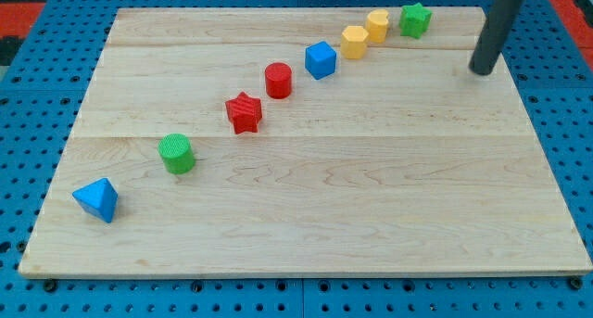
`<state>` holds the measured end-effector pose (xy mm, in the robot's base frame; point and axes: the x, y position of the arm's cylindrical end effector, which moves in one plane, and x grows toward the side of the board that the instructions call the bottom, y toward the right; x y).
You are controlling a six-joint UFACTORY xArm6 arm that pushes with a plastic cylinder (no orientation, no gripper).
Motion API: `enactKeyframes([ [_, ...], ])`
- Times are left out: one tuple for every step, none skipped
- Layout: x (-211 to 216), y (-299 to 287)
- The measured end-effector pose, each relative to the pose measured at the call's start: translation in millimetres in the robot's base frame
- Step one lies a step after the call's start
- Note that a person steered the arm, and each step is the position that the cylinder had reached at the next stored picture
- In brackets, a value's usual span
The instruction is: Push the green star into the yellow blocks
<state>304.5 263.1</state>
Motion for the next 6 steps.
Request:
enactKeyframes([
  [-57, -21],
  [-80, -17],
  [-97, -33],
  [-84, -101],
  [-79, -181],
  [-74, -233],
])
